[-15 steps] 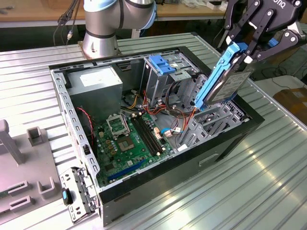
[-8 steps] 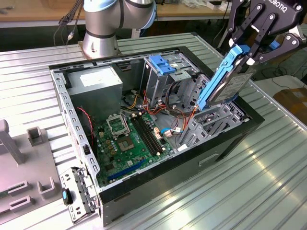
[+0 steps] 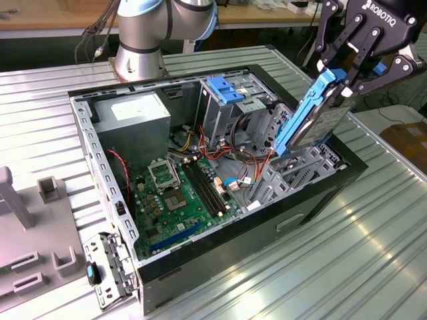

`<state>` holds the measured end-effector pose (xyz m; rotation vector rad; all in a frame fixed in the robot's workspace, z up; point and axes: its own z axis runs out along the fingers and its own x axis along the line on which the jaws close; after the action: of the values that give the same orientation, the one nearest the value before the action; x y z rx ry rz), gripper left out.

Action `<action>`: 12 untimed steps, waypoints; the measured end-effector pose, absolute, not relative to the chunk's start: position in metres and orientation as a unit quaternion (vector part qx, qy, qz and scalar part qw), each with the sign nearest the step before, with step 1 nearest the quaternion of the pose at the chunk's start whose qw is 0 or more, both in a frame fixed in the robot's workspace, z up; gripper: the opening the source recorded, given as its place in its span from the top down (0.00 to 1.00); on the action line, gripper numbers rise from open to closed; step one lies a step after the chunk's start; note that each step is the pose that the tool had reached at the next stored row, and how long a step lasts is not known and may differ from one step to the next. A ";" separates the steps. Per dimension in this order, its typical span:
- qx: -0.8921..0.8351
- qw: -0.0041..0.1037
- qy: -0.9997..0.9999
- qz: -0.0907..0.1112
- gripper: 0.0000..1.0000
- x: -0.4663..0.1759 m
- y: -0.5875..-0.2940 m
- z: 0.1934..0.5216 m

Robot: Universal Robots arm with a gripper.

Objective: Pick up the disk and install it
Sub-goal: 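Insert the disk into the insertion slot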

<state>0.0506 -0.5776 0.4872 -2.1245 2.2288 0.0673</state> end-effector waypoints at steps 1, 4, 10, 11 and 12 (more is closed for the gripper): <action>-0.690 0.032 0.723 0.021 0.63 0.051 -0.578 0.487; -0.693 0.039 0.720 0.015 0.63 0.051 -0.578 0.485; -0.696 0.040 0.717 0.014 0.63 0.051 -0.579 0.478; -0.696 0.040 0.717 0.014 0.63 0.052 -0.579 0.474; -0.696 0.040 0.717 0.014 0.63 0.052 -0.579 0.473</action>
<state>0.0523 -0.5789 0.4726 -2.1326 2.1971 0.0420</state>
